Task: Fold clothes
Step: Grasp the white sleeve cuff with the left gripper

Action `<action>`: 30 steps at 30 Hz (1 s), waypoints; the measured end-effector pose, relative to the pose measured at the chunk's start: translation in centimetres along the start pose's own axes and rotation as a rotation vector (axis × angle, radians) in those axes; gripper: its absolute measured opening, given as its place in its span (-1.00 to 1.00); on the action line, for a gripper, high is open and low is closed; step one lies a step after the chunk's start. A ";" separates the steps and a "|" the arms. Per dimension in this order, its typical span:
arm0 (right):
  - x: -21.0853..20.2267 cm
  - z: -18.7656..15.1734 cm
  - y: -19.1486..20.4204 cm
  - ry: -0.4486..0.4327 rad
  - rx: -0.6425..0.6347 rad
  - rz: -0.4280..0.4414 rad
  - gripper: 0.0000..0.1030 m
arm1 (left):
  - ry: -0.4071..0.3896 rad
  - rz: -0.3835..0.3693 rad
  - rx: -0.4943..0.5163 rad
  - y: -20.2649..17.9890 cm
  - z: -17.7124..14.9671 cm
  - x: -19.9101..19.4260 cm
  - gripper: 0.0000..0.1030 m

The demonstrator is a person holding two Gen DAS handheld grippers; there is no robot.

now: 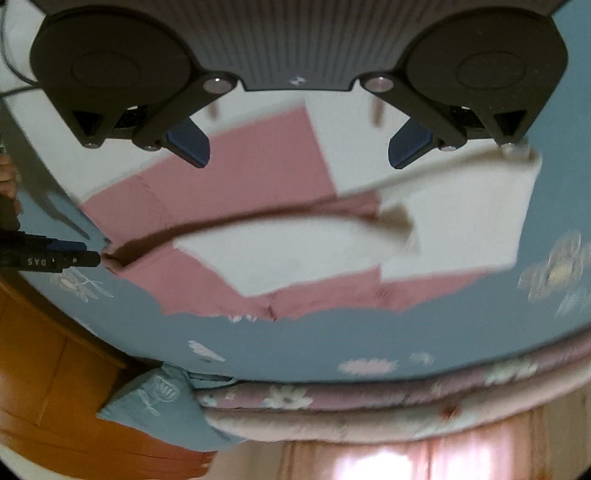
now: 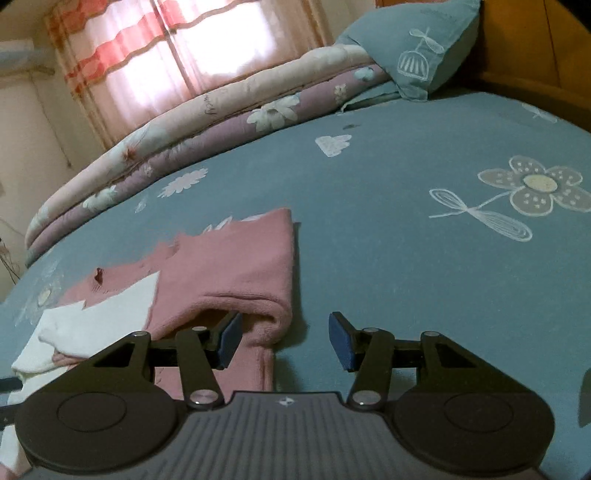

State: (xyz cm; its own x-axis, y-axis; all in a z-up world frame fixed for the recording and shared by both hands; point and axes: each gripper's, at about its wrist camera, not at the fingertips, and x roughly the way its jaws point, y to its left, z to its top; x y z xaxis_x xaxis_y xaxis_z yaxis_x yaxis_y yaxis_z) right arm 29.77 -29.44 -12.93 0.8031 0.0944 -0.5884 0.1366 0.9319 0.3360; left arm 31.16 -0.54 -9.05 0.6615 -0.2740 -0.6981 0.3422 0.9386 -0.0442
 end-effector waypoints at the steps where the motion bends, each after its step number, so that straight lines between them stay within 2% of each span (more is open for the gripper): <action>1: 0.1 -0.1 0.2 -0.009 -0.036 -0.016 0.11 | 0.006 0.009 0.005 -0.2 0.2 0.4 0.98; 5: 0.6 -0.6 1.2 -0.013 -0.218 -0.080 0.11 | 0.032 0.047 0.027 -0.9 1.1 1.8 0.98; 7: 0.9 -0.8 1.4 -0.015 -0.258 -0.075 0.11 | 0.040 0.025 0.024 -1.2 1.1 2.2 0.98; 15: 2.1 0.5 2.8 -0.014 -0.287 -0.025 0.12 | 0.075 0.035 0.043 -1.8 1.6 3.5 0.98; 19: 3.2 0.7 3.6 -0.026 -0.326 -0.079 0.15 | 0.076 0.030 0.041 -1.4 1.4 3.6 0.98; 22: 2.8 0.9 2.5 -0.033 -0.273 -0.105 0.18 | 0.076 0.044 0.036 -1.0 1.4 3.9 0.98; 27: 2.3 0.2 2.6 -0.041 -0.350 -0.161 0.30 | 0.061 0.040 -0.044 0.7 1.8 3.7 0.98; 30: 2.5 -0.3 3.0 -0.047 -0.395 -0.175 0.33 | 0.053 -0.045 -0.219 2.9 2.3 3.3 0.98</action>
